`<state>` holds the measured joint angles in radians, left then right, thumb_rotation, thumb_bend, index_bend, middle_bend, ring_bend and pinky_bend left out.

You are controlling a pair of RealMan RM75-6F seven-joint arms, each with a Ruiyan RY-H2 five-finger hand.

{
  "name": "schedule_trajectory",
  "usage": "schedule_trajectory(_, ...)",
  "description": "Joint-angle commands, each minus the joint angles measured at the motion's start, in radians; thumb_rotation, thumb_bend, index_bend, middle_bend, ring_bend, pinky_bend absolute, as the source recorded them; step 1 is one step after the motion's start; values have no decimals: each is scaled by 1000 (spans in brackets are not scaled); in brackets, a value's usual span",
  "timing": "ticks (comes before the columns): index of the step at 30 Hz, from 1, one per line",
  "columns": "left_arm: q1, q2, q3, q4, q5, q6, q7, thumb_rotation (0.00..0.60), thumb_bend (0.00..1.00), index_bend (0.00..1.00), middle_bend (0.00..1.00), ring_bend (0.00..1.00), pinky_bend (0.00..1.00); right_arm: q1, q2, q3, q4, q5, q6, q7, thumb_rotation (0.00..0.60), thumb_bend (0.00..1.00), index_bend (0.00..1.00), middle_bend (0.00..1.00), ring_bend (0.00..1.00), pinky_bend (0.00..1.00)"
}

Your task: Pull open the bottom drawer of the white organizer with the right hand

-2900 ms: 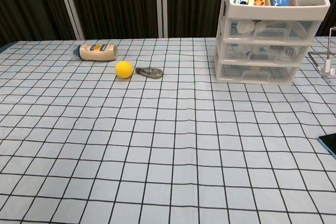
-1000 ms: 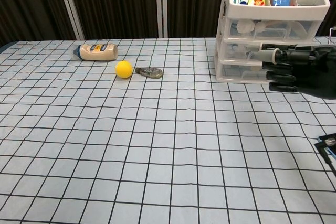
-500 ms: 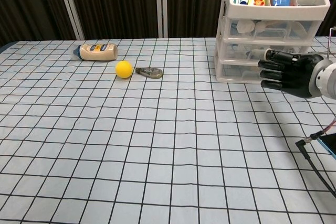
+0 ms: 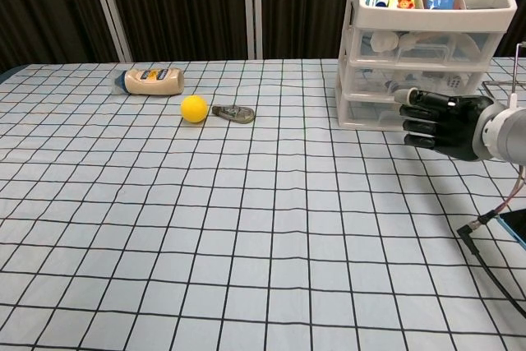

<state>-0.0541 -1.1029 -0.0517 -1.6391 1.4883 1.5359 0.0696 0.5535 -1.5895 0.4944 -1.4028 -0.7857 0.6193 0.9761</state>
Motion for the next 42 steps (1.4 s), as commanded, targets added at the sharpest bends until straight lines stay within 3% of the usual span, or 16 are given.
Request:
schedule_trajectory(1, -1, 2, 2, -2, 0, -4, -1, 600, 6, 0, 0, 0, 0, -2, -6, 6, 4, 5, 1, -7, 600, 404, 65, 914, 908, 933)
schedule_trajectory(16, 0, 4, 9, -15, 0, -13, 20, 600, 7, 0, 0, 0, 0, -8, -33, 41, 30, 29, 5, -38, 600, 404, 61, 913, 906, 932)
schedule_trajectory(42, 5, 11, 14, -31, -2, -13, 37, 600, 9, 0, 0, 0, 0, -9, -66, 104, 85, 34, -61, -53, 600, 402, 176, 913, 906, 932)
